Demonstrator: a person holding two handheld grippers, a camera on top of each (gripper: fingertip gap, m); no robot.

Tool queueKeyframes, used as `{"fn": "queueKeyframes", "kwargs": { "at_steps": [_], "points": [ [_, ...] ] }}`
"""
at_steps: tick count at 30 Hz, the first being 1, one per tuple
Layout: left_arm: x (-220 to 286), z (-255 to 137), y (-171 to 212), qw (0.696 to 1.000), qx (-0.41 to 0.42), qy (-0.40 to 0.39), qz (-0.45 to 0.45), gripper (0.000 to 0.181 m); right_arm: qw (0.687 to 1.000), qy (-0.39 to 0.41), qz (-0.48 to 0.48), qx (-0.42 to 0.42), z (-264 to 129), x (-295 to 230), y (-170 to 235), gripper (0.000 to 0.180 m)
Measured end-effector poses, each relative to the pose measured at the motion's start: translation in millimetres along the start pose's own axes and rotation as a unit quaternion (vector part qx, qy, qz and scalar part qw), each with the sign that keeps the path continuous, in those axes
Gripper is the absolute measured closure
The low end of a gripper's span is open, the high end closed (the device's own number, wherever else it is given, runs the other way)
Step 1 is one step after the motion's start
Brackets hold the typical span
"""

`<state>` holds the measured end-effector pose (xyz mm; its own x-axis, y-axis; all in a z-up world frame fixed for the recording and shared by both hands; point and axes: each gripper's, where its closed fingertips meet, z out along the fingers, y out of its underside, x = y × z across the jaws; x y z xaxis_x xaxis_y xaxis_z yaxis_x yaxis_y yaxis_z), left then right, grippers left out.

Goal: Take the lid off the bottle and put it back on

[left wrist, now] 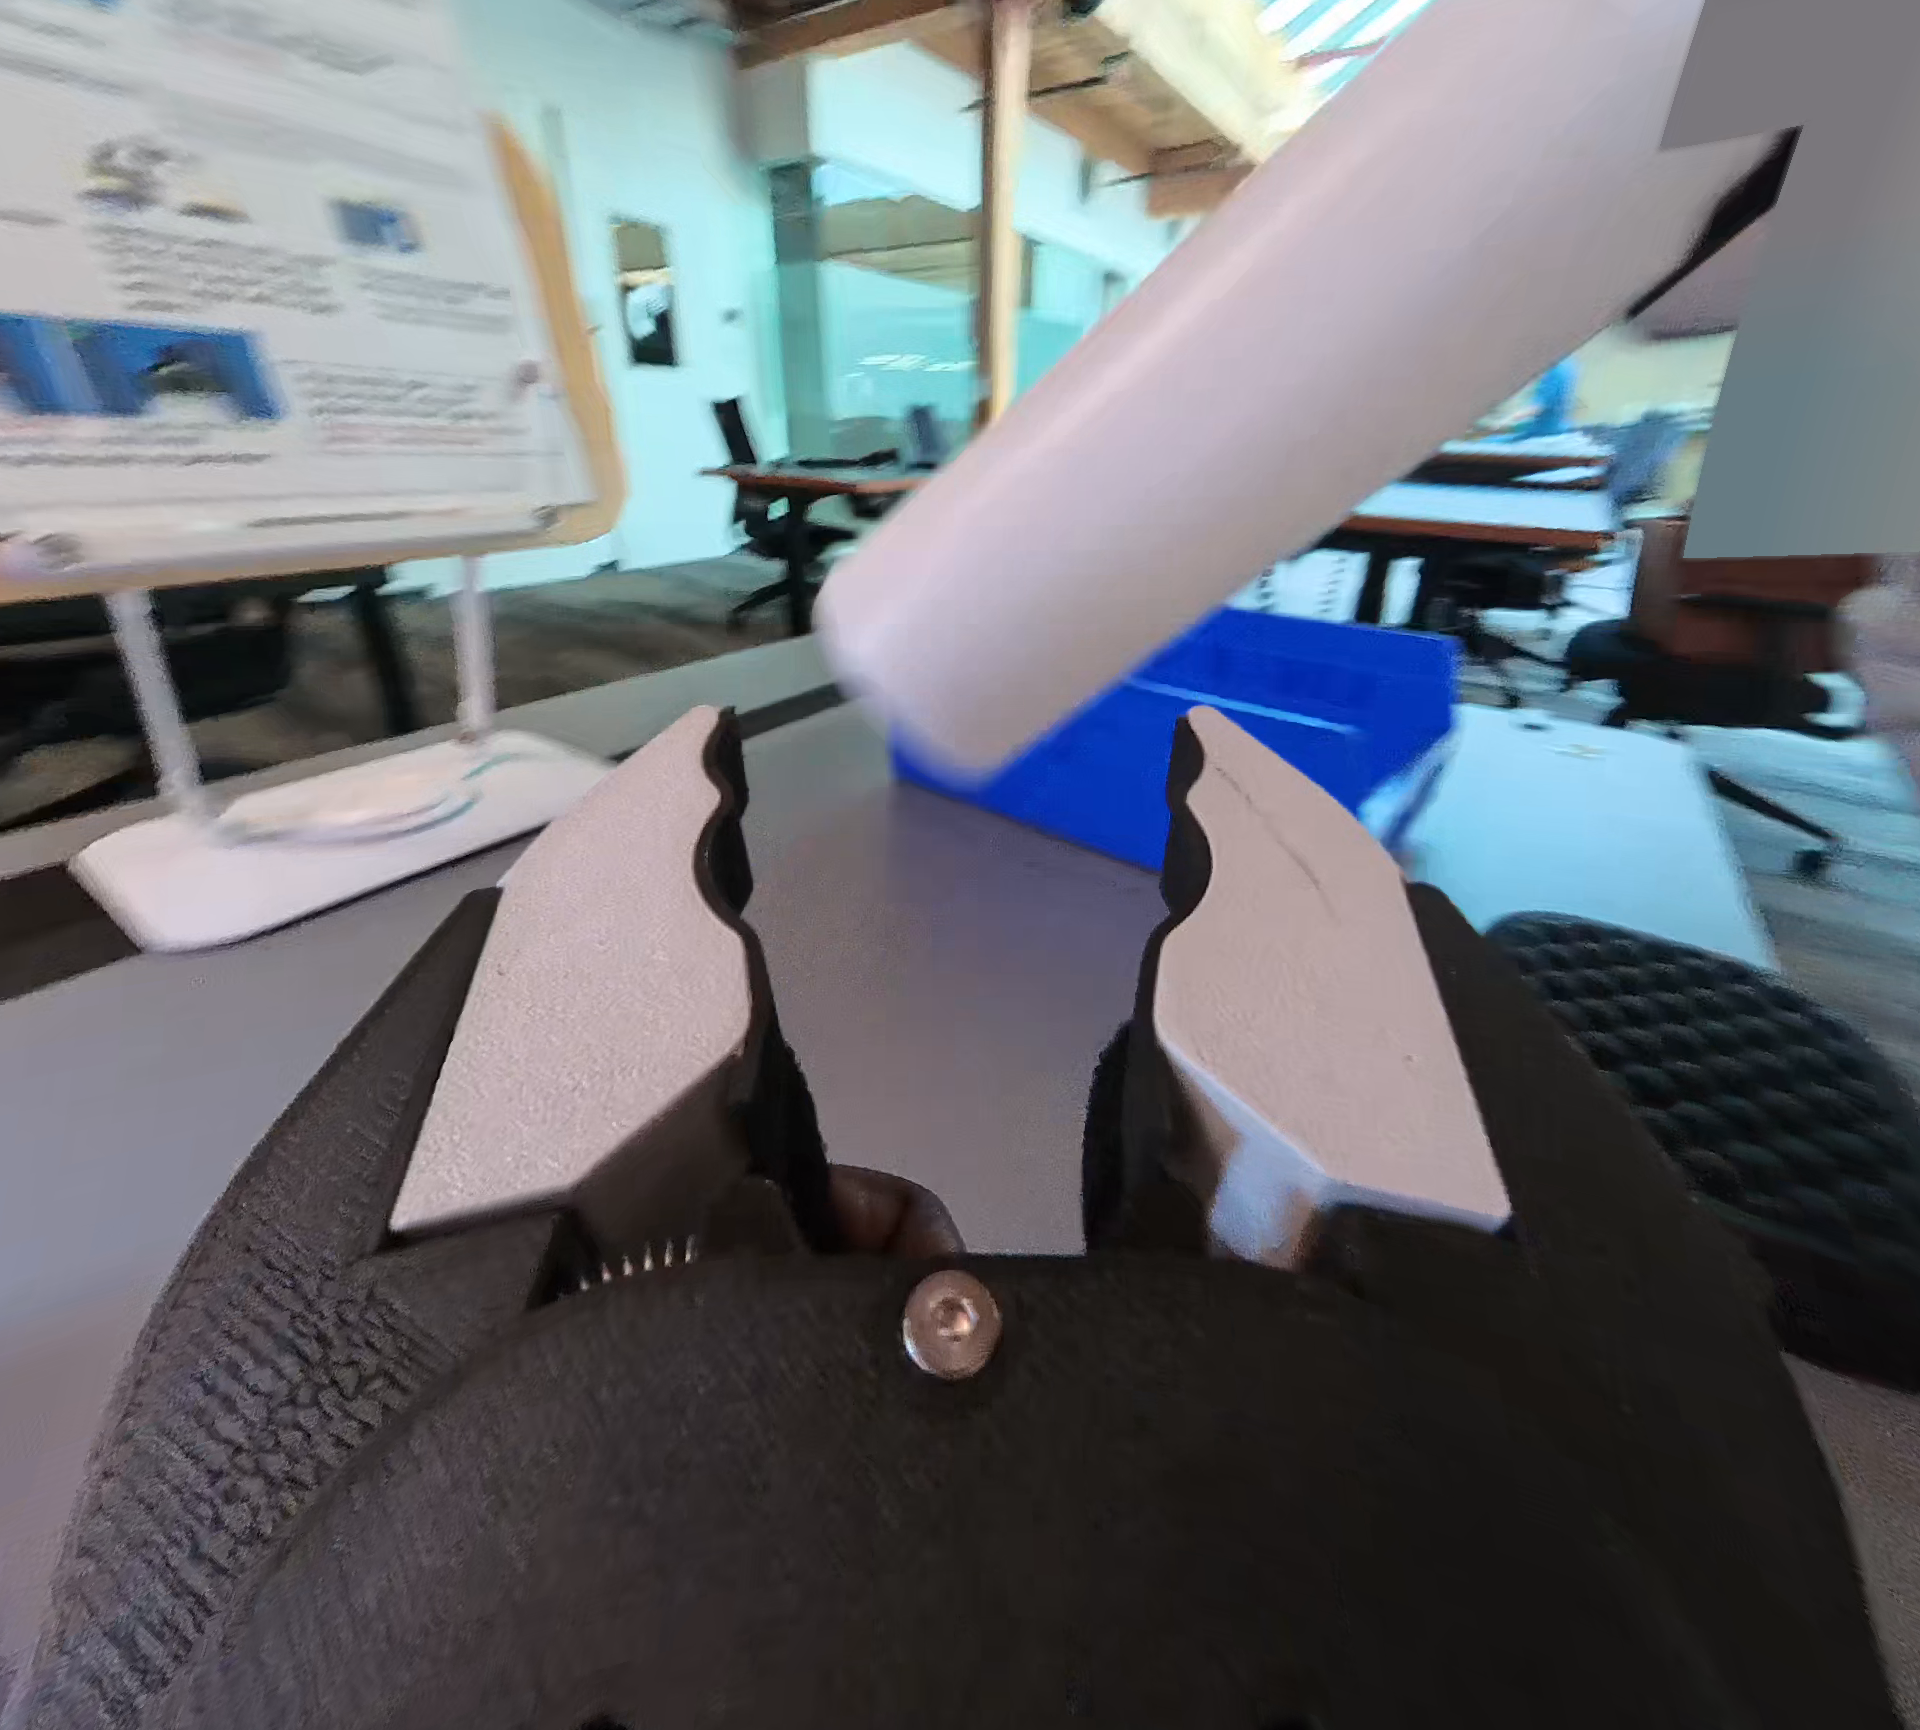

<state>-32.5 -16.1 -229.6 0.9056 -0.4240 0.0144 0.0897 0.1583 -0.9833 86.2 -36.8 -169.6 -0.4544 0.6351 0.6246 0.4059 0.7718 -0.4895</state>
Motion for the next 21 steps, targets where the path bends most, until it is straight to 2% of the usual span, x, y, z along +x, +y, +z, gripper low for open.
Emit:
{"fn": "queueKeyframes", "kwargs": {
  "at_steps": [4,6,10,14,17,21],
  "points": [
    [-21.6,3.6,27.2,0.995,-0.074,-0.069,0.009,0.106,0.975,0.213,0.02,-0.061,-54.6,36.1,36.9,0.172],
    [-19.8,5.8,37.3,0.993,-0.1,-0.068,0.018,0.106,0.957,0.271,0.047,-0.096,-68.1,42.7,66.4,0.172],
    [-16.8,8.0,45.7,0.99,-0.117,-0.067,0.038,0.108,0.941,0.291,0.131,-0.117,-54.5,34.7,131.4,0.173],
    [-18.5,8.4,51.1,0.989,-0.127,-0.069,0.041,0.111,0.935,0.28,0.202,-0.087,-20.0,20.3,187.5,0.173],
    [-18.8,8.7,53.3,0.988,-0.13,-0.068,0.044,0.111,0.931,0.267,0.238,-0.071,1.6,10.7,217.6,0.173],
    [-18.2,8.9,54.6,0.988,-0.133,-0.067,0.051,0.111,0.926,0.258,0.271,-0.047,17.4,2.1,236.7,0.173]
  ]
}}
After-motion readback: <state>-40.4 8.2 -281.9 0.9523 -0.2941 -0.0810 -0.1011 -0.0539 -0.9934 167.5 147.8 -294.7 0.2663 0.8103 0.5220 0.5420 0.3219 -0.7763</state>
